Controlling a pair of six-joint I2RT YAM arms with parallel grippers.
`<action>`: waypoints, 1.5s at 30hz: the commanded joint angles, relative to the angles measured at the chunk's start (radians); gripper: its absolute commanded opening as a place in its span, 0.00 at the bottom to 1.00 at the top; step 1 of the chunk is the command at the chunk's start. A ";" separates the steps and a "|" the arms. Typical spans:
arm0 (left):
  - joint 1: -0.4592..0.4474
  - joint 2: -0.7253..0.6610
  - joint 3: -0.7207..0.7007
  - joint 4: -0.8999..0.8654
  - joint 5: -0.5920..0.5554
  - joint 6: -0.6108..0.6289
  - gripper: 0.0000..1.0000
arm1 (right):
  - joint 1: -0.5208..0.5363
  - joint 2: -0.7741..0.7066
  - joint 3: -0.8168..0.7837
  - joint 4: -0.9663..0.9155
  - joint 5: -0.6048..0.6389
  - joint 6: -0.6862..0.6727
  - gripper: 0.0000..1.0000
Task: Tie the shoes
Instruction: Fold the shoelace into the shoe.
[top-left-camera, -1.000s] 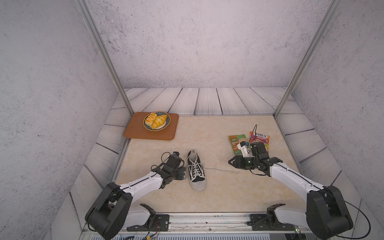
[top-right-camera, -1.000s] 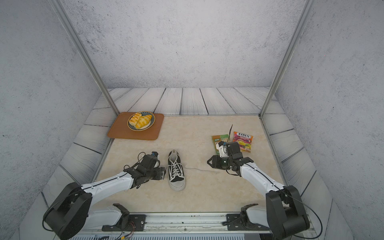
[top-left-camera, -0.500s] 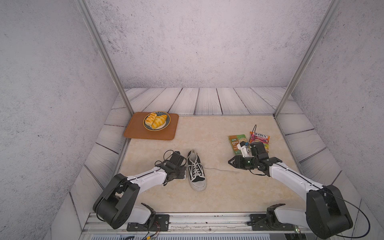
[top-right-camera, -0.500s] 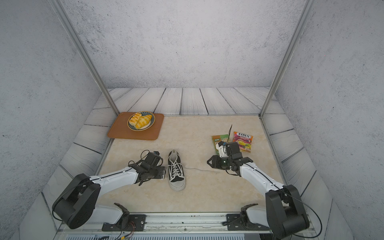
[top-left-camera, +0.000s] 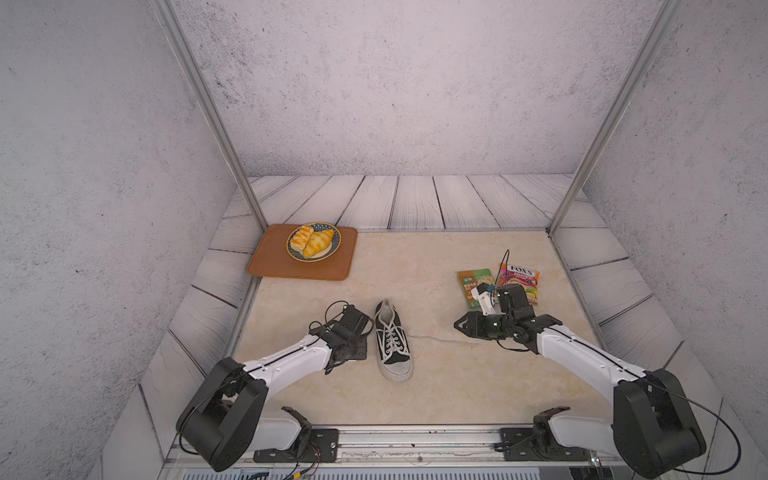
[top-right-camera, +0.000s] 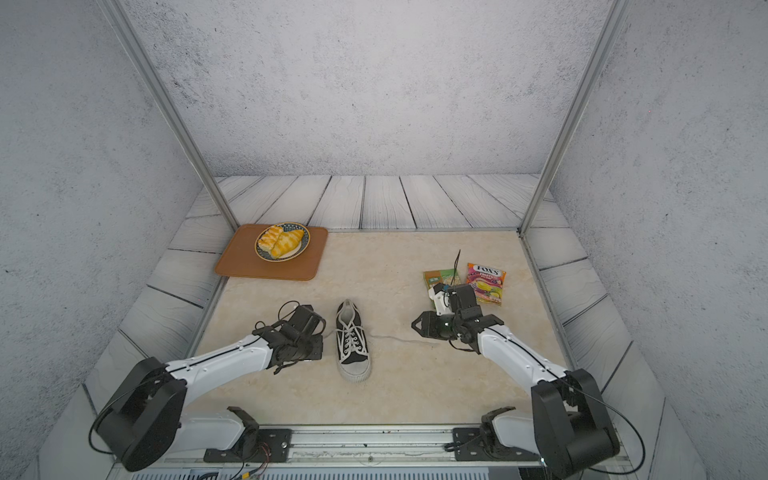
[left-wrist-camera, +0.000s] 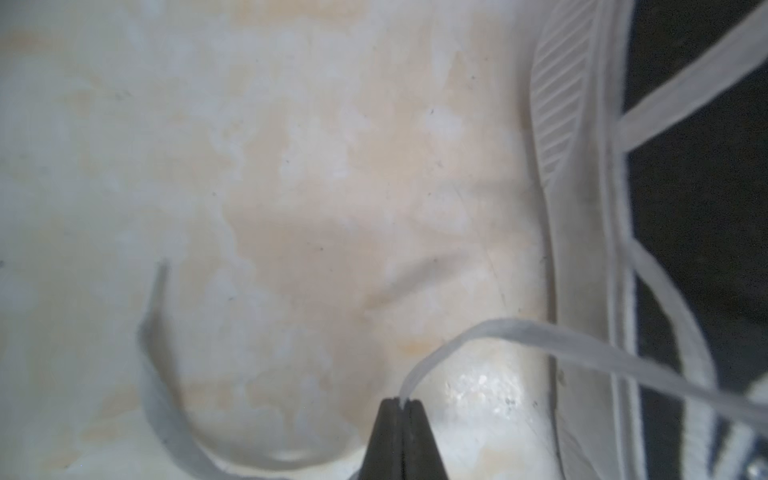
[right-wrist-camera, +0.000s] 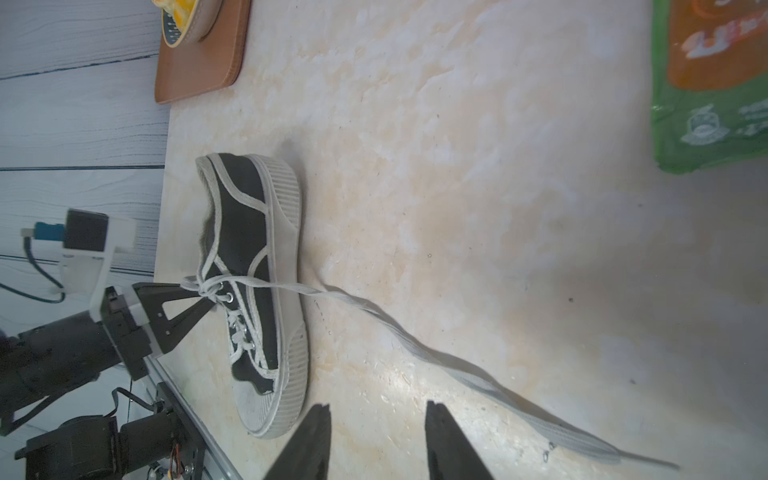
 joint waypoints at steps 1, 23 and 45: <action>-0.019 -0.048 -0.040 -0.117 0.041 -0.021 0.03 | 0.014 -0.016 0.019 0.006 0.010 0.004 0.44; -0.044 -0.523 0.147 -0.360 0.197 0.086 0.00 | 0.192 0.057 0.107 -0.087 0.183 -0.111 0.40; -0.047 -0.604 0.066 -0.133 0.286 0.132 0.00 | 0.422 0.196 0.322 0.006 0.077 -0.303 0.36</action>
